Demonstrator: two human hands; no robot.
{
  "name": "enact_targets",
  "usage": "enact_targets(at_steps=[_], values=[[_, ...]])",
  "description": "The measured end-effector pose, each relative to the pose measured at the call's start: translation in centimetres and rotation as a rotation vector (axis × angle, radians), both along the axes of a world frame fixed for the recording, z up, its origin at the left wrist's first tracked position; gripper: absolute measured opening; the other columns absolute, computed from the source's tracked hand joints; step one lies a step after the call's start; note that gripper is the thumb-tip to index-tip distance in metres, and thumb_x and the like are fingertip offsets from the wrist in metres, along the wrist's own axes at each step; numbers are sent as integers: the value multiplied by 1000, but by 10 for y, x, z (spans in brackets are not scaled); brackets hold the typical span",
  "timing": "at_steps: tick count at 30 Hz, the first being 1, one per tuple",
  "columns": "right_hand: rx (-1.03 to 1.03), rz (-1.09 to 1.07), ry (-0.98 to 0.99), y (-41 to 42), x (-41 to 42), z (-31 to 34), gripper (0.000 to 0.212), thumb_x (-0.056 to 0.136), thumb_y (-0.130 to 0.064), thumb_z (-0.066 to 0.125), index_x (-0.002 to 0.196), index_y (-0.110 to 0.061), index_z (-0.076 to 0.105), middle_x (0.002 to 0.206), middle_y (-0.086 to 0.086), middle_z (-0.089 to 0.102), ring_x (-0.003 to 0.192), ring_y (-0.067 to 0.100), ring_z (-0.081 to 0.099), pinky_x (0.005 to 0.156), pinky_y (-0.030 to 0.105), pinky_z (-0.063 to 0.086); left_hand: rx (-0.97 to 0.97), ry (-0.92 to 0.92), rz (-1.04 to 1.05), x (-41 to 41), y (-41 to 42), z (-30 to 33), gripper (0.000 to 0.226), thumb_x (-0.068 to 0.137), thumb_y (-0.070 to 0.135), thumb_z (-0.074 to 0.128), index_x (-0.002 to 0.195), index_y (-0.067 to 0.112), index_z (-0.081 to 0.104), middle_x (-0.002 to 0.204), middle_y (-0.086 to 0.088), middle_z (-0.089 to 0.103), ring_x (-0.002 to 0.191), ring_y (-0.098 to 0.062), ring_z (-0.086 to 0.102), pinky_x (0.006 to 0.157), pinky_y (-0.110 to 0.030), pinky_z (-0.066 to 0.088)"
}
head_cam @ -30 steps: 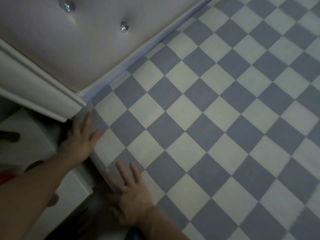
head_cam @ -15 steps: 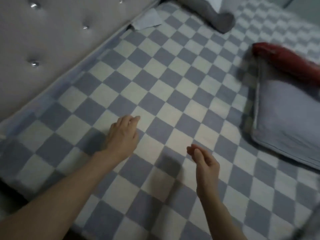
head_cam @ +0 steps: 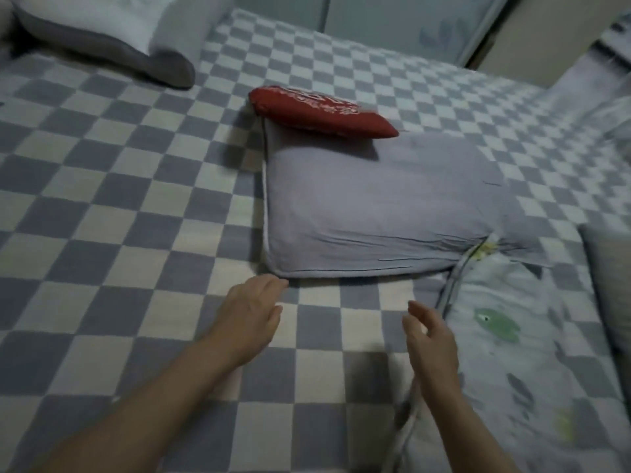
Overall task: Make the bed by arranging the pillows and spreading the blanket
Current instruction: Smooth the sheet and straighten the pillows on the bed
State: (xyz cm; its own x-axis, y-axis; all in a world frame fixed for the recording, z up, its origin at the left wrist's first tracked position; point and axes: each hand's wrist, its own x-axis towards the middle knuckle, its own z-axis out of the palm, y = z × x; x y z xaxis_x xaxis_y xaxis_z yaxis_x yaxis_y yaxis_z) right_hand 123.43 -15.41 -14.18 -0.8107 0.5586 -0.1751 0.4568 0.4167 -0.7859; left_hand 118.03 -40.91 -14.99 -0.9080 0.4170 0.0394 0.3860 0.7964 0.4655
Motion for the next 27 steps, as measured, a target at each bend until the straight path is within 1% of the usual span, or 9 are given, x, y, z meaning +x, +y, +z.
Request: enact_targets(at_steps=[3, 5, 7, 10, 13, 16, 22, 24, 27], values=[[127, 188, -188, 51, 1, -19, 47, 87, -22, 59, 131, -7, 49, 112, 4, 52, 110, 24, 50, 95, 32, 37, -255, 138, -57, -34, 36, -12, 44, 62, 27, 68, 100, 5, 65, 102, -17, 69, 91, -32, 69, 73, -45, 55], [255, 361, -302, 70, 7, -36, 57, 82, -36, 56, 127, 0, 51, 127, 15, 51, 126, 34, 42, 104, 37, 30, -349, 119, -65, -56, 61, -19, 68, 52, 25, 86, 111, 1, 62, 120, -23, 60, 110, -38, 60, 85, -59, 47], [358, 524, -369, 82, 10, -55, 91, 61, -61, 34, 133, -7, 46, 143, 11, 41, 138, 32, 26, 113, 38, 17, -444, 47, -15, -77, 76, -25, 93, 65, 37, 79, 141, 7, 35, 151, -21, 25, 139, -37, 26, 104, -63, 24], [257, 508, -370, 92, 7, -69, 105, 48, -66, 22, 142, -20, 31, 154, -1, 20, 145, 18, 7, 114, 25, 4, -538, -33, 125, -104, 87, -40, 112, 72, 50, 68, 147, 22, -10, 155, -14, -16, 142, -37, -11, 110, -62, 5], [226, 529, -353, 91, 3, -72, 103, 52, -65, 24, 146, -25, 21, 158, -3, 6, 143, 7, -5, 108, 17, -5, -573, -10, 137, -121, 98, -46, 108, 55, 23, 83, 144, 3, 24, 139, -32, 33, 121, -52, 36, 93, -62, 35], [225, 526, -387, 90, 1, -78, 106, 47, -65, 19, 147, -28, 16, 158, -3, -1, 142, 6, -9, 110, 20, -8, -537, 127, 109, -141, 112, -38, 59, 43, -9, 76, 98, -12, 56, 84, -33, 56, 69, -46, 57, 56, -46, 49], [182, 539, -523, 88, -7, -71, 112, 46, -72, 19, 149, -28, 12, 158, 1, -6, 146, 16, -8, 115, 31, -5, -431, 124, 75, -149, 133, 52, 29, 76, 18, 64, 102, 5, 61, 103, -22, 65, 95, -38, 60, 73, -39, 46], [99, 535, -544, 85, -8, -58, 90, 72, -69, 37, 148, -22, 20, 158, 6, 6, 146, 19, 1, 115, 32, 1, -341, 116, 54, -134, 147, 91, 28, 72, 26, 54, 92, 9, 62, 97, -20, 67, 90, -37, 61, 71, -37, 45], [-335, 277, -346, 77, -6, -37, 39, 94, -23, 54, 129, -7, 48, 131, 5, 48, 122, 16, 43, 94, 16, 33, 12, 2, 38, -93, 166, 149, 38, 57, 27, 41, 79, 7, 64, 82, -16, 68, 82, -35, 62, 68, -38, 47]])
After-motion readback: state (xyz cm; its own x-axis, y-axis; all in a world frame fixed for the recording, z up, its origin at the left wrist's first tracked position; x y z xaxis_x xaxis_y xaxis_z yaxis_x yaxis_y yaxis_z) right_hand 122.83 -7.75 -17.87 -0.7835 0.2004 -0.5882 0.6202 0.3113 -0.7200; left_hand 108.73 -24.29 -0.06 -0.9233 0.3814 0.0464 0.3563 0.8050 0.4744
